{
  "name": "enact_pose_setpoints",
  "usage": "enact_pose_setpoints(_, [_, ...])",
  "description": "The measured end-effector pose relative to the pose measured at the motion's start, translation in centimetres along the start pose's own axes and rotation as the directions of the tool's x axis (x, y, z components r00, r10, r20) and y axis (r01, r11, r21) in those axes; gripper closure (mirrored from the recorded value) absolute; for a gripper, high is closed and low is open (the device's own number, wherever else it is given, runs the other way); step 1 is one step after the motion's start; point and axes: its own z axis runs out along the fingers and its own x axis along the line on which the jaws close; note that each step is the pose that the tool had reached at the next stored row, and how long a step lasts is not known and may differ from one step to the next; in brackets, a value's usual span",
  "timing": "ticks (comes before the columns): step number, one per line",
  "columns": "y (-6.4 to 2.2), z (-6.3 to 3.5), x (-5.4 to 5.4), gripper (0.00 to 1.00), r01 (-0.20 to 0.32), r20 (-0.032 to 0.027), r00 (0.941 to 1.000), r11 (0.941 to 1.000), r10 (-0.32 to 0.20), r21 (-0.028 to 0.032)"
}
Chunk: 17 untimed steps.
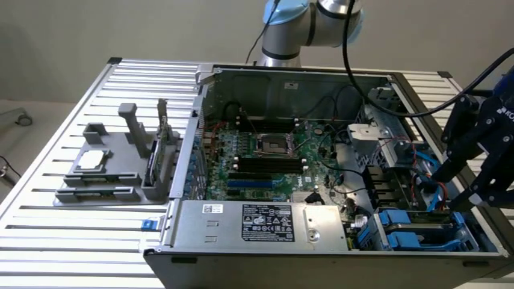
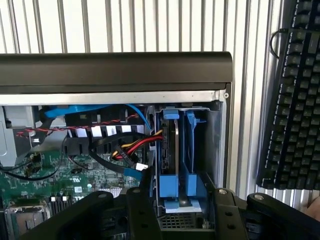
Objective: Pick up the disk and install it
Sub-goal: 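Insert the second disk wire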
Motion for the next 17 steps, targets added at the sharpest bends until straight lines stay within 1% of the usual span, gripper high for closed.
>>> enact_pose_setpoints(4, [-1.68,0.14,0.0,0.52,0.000,-0.0003,1.0000,1.0000,0.000,0.0000])
enact_pose_setpoints(6, [-2.29,0.19,0.0,0.52,0.000,-0.0003,1.0000,1.0000,0.000,0.0000])
enact_pose_setpoints(9, [-3.04,0.21,0.6,0.52,0.000,-0.0002,1.0000,1.0000,0.000,0.0001])
enact_pose_setpoints(11, [-3.31,0.20,1.3,0.52,0.000,-0.0002,1.0000,1.0000,0.000,-0.0001])
enact_pose_setpoints(13, [-3.33,0.19,1.7,0.52,0.000,-0.0004,1.0000,1.0000,0.000,-0.0007])
enact_pose_setpoints(17, [-3.33,0.27,1.9,0.52,0.000,-0.0005,1.0000,1.0000,0.000,-0.0031])
